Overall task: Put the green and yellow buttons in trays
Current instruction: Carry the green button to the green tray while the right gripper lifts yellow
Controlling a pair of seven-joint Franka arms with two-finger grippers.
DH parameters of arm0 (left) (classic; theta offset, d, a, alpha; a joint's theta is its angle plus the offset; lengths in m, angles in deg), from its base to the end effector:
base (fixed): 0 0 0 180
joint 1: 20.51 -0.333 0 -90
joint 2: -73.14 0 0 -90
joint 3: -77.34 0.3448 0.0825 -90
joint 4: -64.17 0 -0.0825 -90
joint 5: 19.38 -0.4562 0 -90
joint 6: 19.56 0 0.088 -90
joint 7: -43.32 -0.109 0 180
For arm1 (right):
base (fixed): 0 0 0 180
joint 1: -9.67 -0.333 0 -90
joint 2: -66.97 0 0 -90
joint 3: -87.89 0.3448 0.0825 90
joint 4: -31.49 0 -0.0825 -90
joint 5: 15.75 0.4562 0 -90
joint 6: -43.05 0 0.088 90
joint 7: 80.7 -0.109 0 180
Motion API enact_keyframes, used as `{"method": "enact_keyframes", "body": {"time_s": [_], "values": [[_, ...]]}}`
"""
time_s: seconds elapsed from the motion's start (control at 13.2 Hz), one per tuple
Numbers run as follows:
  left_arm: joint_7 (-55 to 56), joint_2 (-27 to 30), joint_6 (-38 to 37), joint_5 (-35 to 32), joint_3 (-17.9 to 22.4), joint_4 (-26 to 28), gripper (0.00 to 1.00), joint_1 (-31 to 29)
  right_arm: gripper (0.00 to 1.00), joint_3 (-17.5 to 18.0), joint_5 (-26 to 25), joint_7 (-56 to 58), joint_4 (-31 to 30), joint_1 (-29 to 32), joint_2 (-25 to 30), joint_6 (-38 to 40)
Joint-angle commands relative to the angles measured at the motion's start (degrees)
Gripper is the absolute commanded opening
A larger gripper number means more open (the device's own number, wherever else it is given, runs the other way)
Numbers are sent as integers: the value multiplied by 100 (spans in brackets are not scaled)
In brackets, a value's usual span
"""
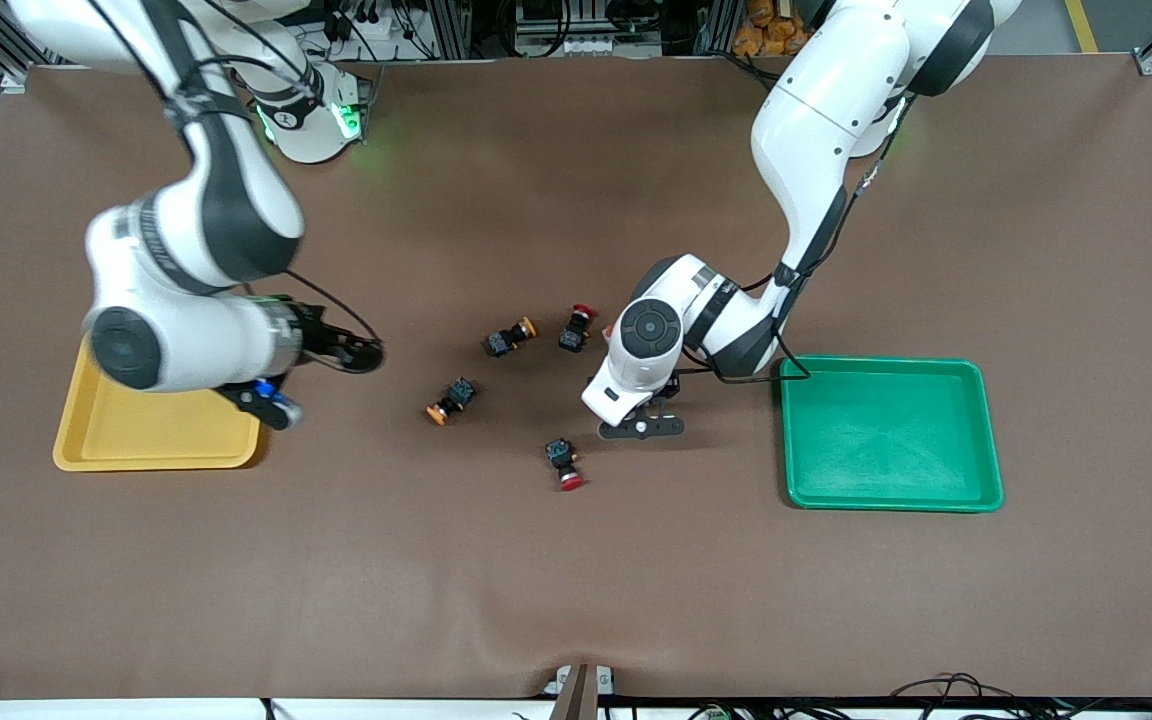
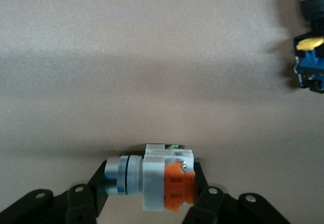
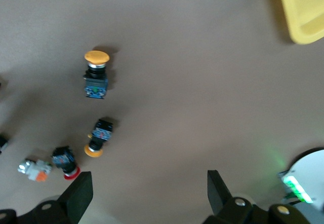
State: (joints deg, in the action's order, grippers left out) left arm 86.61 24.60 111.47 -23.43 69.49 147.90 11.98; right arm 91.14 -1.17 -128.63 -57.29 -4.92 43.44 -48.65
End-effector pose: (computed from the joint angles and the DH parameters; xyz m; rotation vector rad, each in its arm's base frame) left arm 0.6165 -0.4985 0.1473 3.1116 0.0775 -0.0673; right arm 0.6710 0.2392 0.3905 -2.9020 0.8658 0.6908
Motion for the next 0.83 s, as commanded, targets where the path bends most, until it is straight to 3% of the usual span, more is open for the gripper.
{"method": "enact_keyframes", "body": {"time_s": [0.0,0.76], "values": [[4,63,10,-96,3,-129,0,-59,100,-44,80,-497,-24,-272,-142,-294],[-102,828,-429,-123,-41,-76,0,-1315,100,-61,-17,-1087,-588,-607,-967,-2676]]}}
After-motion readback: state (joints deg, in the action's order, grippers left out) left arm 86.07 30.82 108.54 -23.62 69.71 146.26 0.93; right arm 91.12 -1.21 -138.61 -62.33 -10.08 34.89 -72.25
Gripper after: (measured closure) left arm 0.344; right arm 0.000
